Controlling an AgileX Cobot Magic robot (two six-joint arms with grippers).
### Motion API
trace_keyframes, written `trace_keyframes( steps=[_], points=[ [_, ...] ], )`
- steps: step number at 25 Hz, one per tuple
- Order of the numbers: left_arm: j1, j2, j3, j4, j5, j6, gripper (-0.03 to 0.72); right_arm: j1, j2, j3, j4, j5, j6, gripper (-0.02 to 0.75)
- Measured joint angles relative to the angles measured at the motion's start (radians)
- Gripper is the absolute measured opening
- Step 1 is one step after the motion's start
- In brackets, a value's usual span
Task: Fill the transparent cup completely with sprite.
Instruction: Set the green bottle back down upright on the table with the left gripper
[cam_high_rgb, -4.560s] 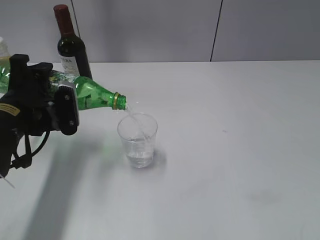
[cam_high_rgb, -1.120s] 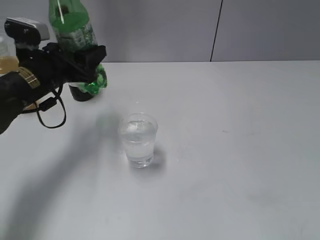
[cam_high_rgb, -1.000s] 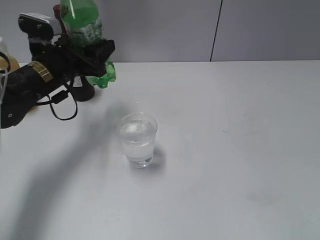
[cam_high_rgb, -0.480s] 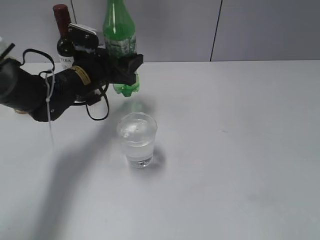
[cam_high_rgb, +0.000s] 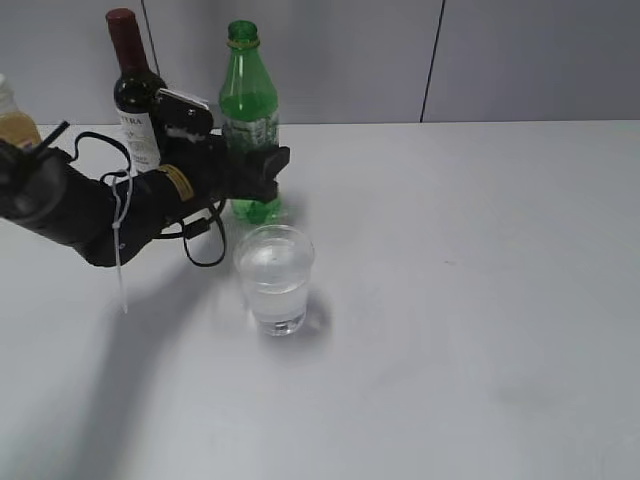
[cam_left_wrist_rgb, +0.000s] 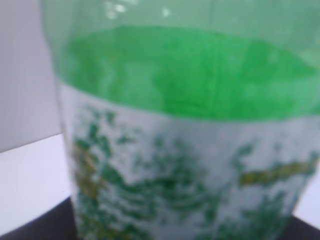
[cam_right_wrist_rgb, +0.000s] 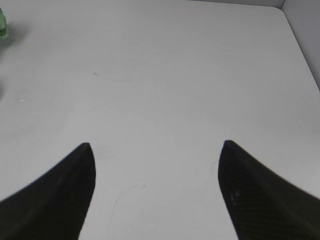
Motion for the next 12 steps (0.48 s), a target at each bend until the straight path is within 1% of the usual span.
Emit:
trace_keyframes(
  steps=[7, 8, 10, 12],
  points=[
    [0.000, 0.015, -0.008, -0.002, -0.020, 0.000, 0.429, 0.000, 0.000, 0.000, 0.000, 0.000, 0.000, 0.582],
    [0.000, 0.015, -0.008, -0.001, -0.020, 0.000, 0.444, 0.000, 0.000, 0.000, 0.000, 0.000, 0.000, 0.582],
    [0.000, 0.015, -0.008, 0.006, -0.021, 0.000, 0.513, 0.000, 0.000, 0.000, 0.000, 0.000, 0.000, 0.582],
    [0.000, 0.015, -0.008, 0.017, -0.028, -0.005, 0.609, 0.000, 0.000, 0.000, 0.000, 0.000, 0.000, 0.582]
  ],
)
